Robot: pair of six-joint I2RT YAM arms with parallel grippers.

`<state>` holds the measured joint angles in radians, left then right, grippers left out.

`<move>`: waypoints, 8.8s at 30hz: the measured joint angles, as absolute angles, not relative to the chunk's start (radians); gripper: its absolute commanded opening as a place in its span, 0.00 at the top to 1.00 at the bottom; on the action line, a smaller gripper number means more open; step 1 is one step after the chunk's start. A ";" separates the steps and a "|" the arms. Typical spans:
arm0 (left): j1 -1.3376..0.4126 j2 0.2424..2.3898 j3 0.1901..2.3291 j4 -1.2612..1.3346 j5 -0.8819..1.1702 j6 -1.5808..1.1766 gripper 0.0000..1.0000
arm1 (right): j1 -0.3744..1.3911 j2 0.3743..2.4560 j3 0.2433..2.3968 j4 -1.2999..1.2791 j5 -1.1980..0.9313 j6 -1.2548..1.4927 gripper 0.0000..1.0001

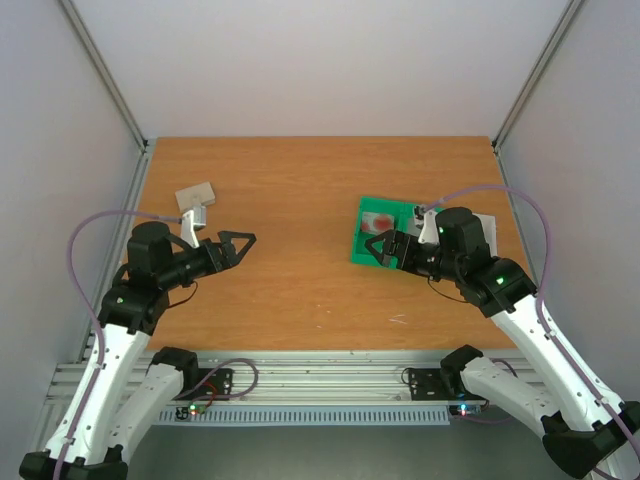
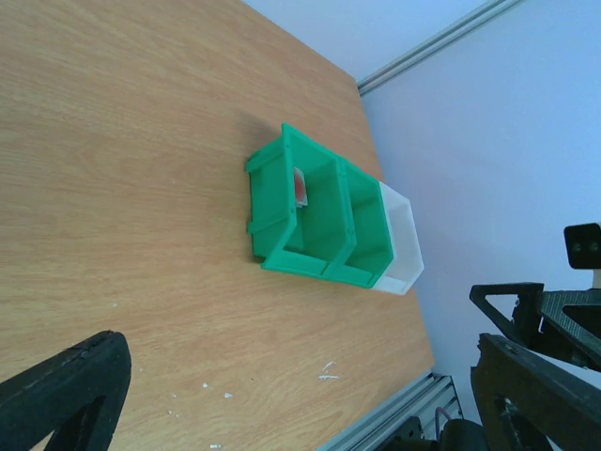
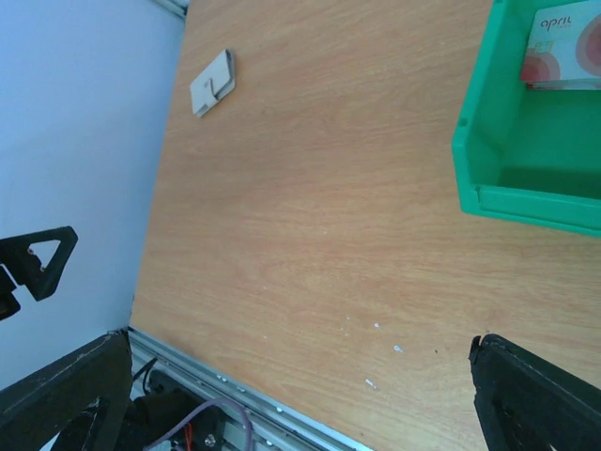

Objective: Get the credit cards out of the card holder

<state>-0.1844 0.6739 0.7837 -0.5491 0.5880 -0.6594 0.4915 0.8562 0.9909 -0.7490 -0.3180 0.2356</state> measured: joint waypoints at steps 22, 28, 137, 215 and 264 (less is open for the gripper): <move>-0.140 0.930 0.767 -0.517 0.229 -0.670 0.05 | 0.492 0.858 1.029 -0.779 -0.308 0.219 0.02; -0.027 1.055 0.813 -0.434 0.144 -0.698 0.17 | 0.492 0.846 1.069 -0.801 -0.302 0.199 0.02; 0.336 2.096 1.053 0.391 0.662 -1.065 1.00 | 0.492 0.807 1.040 -0.748 -0.310 0.145 0.02; -0.287 1.758 0.936 -0.333 0.559 -0.559 0.44 | 0.490 0.777 1.015 -0.861 -0.303 0.136 0.02; -0.505 1.500 0.493 0.348 0.613 -1.081 0.60 | 0.735 1.423 0.984 -0.772 -0.208 0.187 0.60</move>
